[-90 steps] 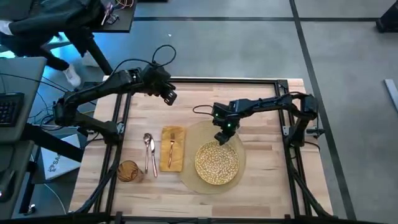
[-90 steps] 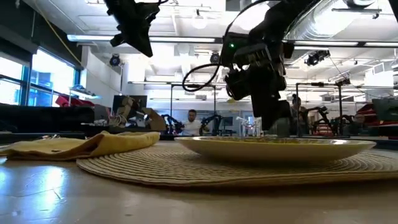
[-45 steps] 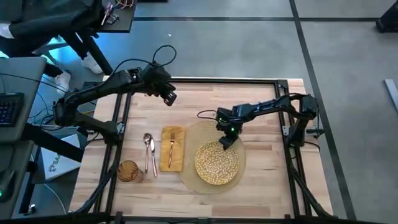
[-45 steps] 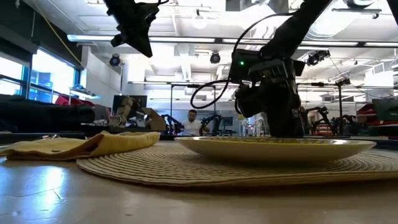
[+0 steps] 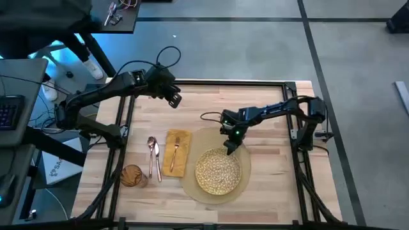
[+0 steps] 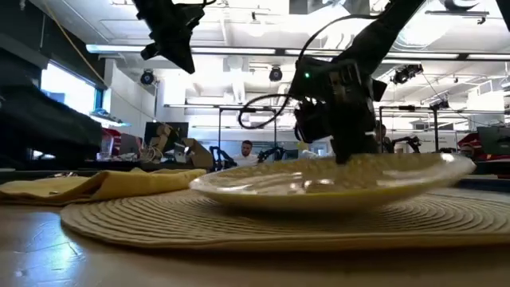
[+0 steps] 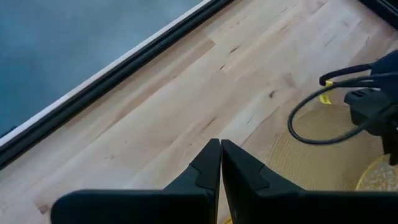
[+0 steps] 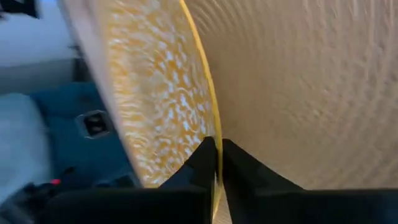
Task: Set table place
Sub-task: Put the yellow plate on the brown placemat, then adjust the brown placemat on the table, then adjust the yellow table napkin on the table, then put the brown spoon on the brown placemat to the right of the yellow plate
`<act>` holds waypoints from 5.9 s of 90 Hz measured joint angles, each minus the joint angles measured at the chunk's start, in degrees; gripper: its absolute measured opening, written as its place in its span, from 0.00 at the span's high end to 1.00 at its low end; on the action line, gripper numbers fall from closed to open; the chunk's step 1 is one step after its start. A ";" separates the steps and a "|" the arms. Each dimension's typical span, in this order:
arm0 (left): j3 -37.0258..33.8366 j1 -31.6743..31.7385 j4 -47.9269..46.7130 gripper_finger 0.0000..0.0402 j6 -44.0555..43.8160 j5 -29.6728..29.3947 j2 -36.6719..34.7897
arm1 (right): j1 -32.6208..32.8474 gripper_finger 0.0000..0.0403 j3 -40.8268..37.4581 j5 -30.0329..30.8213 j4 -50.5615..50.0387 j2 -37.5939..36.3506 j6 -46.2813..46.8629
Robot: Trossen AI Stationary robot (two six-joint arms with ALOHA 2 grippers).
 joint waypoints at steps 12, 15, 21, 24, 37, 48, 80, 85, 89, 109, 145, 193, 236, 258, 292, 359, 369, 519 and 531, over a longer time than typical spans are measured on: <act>0.00 0.00 -0.01 1.00 -0.48 0.07 0.00 | -0.94 1.00 0.00 0.56 9.19 -0.19 6.14; 0.00 -0.01 -0.02 1.00 -0.48 0.09 0.00 | -1.03 1.00 0.00 1.32 11.26 -0.18 7.31; 0.00 -0.11 -0.02 1.00 -0.48 0.09 0.00 | -1.16 1.00 0.04 3.94 14.16 -0.18 9.09; 0.00 -0.11 -0.02 1.00 -0.49 0.12 0.00 | -1.23 1.00 0.04 5.23 14.92 -0.18 10.00; 0.00 -0.16 -0.04 1.00 -0.47 0.26 0.00 | -1.37 1.00 0.04 10.05 16.68 -0.18 11.16; 0.00 -0.39 -0.04 1.00 -0.47 0.33 0.00 | -1.48 1.00 0.04 12.31 18.96 -0.18 9.30; 0.00 -2.28 -0.04 1.00 -2.44 0.40 0.00 | -5.98 1.00 0.07 6.38 32.39 -0.18 12.33; 0.00 -2.32 -0.02 1.00 -2.69 0.20 0.00 | -6.80 1.00 0.07 8.25 29.85 -0.18 11.44; 0.00 -2.31 -0.03 1.00 -3.33 0.10 0.00 | -7.30 1.00 0.07 9.29 28.12 -0.16 10.76; 0.00 -2.29 0.04 1.00 -5.26 -0.16 0.00 | -6.89 1.00 0.12 11.07 26.43 0.42 8.21; 0.00 -2.29 0.26 1.00 -7.49 -0.26 0.01 | -5.72 0.72 0.11 8.46 24.93 2.26 6.93; 0.00 -2.25 -2.57 1.00 -11.44 -1.14 0.12 | -0.01 0.78 0.02 17.66 -1.85 -0.39 -3.31; 0.00 -4.79 -10.82 1.00 -11.39 0.64 10.03 | -15.74 0.98 0.00 30.48 -12.30 -4.07 -0.55; 0.00 -14.57 -10.74 1.00 -7.46 10.64 16.06 | -18.29 0.98 0.00 27.07 -18.80 -12.50 -10.08; 0.00 -30.84 -7.55 0.65 -32.67 20.85 29.12 | -18.11 0.90 0.00 27.05 -18.65 -14.43 -22.27; 0.07 -35.25 -0.51 0.70 -50.28 7.04 37.68 | -13.49 0.89 0.00 23.62 -22.51 -14.43 -13.95; 0.22 -35.92 -1.45 0.82 -51.48 6.53 37.17 | -11.57 0.89 0.00 23.86 -22.42 -14.43 -13.85; 0.76 -34.44 -26.28 0.59 -65.67 19.44 26.46 | -2.98 1.00 -2.91 25.22 -23.53 -17.42 -19.57; -5.75 -30.06 -25.69 0.57 -59.55 24.21 24.97 | -4.06 1.00 -1.72 24.91 -25.23 -17.45 -22.42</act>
